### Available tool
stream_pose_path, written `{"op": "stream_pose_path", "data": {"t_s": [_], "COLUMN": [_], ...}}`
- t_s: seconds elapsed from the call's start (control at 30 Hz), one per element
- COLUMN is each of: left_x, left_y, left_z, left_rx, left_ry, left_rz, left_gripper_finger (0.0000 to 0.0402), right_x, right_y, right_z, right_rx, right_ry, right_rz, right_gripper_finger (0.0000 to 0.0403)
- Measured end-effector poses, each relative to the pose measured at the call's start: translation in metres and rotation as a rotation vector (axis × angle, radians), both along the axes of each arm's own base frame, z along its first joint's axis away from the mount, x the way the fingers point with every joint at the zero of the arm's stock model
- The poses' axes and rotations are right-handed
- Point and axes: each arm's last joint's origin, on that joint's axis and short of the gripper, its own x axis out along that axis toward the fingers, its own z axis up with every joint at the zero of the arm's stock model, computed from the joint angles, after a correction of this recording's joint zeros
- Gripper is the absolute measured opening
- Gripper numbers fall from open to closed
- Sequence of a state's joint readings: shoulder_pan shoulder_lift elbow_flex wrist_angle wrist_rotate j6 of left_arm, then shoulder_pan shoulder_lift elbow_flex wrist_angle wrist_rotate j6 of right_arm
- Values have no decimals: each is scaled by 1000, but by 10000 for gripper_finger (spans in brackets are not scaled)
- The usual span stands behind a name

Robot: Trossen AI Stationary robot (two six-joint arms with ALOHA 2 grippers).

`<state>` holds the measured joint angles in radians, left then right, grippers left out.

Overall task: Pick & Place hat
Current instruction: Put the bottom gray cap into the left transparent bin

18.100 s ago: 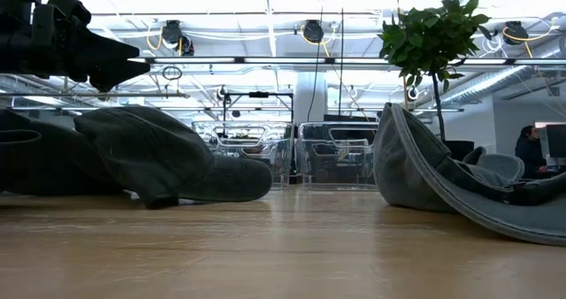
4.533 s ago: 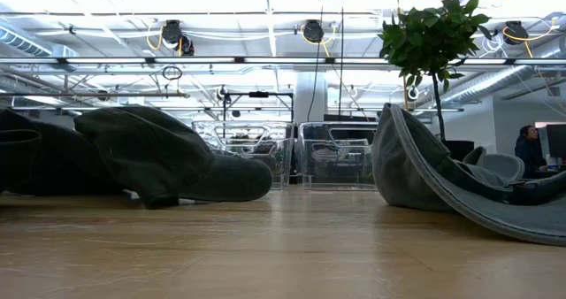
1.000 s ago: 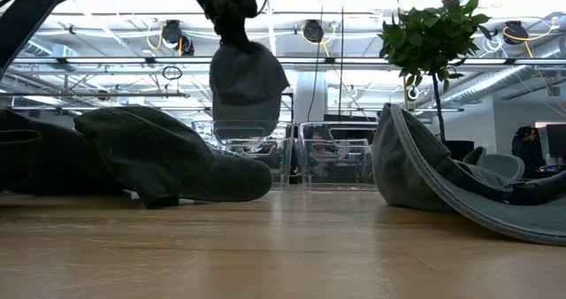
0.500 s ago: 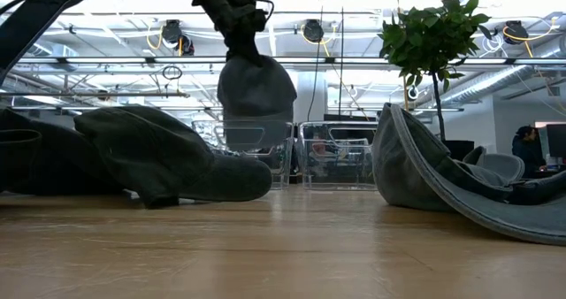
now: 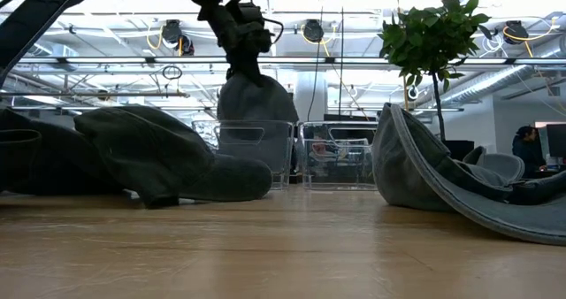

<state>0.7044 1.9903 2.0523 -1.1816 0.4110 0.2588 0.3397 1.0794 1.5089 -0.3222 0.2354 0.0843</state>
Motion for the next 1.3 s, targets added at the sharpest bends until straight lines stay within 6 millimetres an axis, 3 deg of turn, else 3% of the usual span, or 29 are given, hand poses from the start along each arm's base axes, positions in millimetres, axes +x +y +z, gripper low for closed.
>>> {"op": "stream_pose_path", "data": {"t_s": [0.23, 0.5, 0.67, 1.0, 1.17, 1.3], "left_x": [2, 5, 7, 8, 5, 7], "left_y": [7, 7, 9, 12, 7, -8], "left_z": [-9, -34, -34, -6, 25, 33], "left_rx": [48, 21, 37, 139, 107, 96], "left_ry": [7, 37, 28, -32, -73, -43], "left_rz": [61, 67, 110, 158, 231, 186], "left_gripper_finger": [19, 19, 37, 182, 216, 221], "right_x": [0, 0, 0, 0, 0, 0], "right_y": [0, 0, 0, 0, 0, 0], "right_z": [0, 0, 0, 0, -1, -1], "right_rx": [0, 9, 27, 28, 23, 23], "right_ry": [2, -2, 0, 1, 16, 16], "right_rz": [0, 0, 1, 1, 1, 1], "right_gripper_finger": [212, 212, 212, 212, 212, 212]}}
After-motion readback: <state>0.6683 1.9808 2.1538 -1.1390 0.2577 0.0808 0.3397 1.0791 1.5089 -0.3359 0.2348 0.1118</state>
